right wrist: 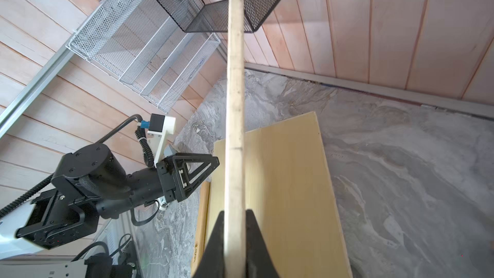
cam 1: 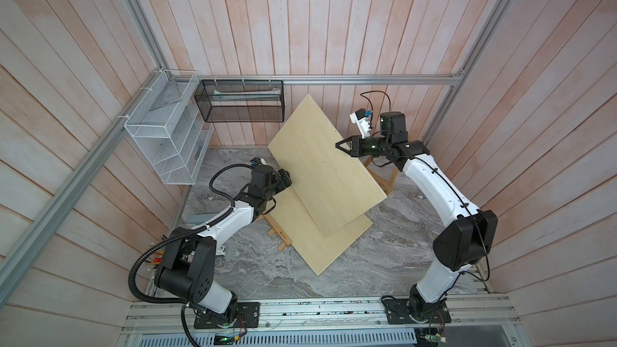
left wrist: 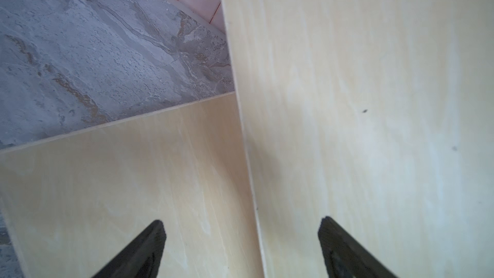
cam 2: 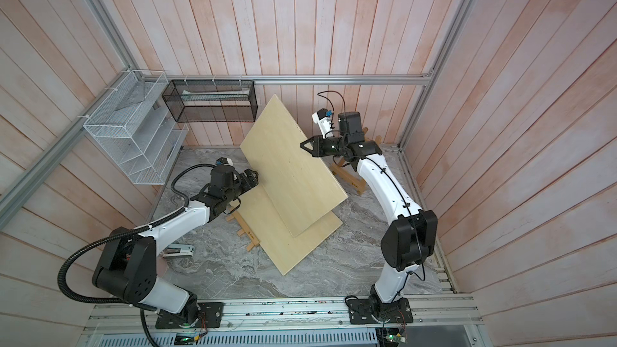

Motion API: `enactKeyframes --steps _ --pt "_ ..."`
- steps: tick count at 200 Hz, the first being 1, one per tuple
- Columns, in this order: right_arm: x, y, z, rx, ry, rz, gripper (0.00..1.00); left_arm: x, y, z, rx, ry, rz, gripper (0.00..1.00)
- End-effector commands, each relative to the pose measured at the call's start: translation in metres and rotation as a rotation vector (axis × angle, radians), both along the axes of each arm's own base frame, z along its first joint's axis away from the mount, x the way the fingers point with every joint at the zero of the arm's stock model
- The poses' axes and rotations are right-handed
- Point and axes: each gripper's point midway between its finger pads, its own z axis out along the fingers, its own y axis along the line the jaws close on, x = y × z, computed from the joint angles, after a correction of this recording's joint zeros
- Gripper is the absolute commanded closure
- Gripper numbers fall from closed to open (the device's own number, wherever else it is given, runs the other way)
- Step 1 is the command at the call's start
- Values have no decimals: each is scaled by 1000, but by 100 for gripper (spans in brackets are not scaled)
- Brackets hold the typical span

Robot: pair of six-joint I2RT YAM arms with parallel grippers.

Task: Assemble the easel
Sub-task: Pick up the drawing board, then place the drawing board on the easel.

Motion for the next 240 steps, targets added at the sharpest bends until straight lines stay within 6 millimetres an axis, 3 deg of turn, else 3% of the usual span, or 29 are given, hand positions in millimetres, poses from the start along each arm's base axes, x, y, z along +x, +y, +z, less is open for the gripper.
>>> enactKeyframes --steps 1,54,100,151,174,240 --pt "-5 -6 55 -14 -195 19 100 -8 8 -17 20 51 27 8" --pt "-7 -51 90 -209 -369 -83 100 -7 10 -22 31 72 38 8" --pt "-6 -105 114 -376 -521 -82 100 -10 10 -32 20 111 52 8" --pt "5 -174 135 -548 -572 -214 100 -16 22 -43 55 173 112 9" --pt "14 -185 126 -581 -566 -227 100 -14 22 -42 54 176 117 9" --pt "33 -190 85 -644 -493 -170 100 -14 25 -38 62 171 130 10"
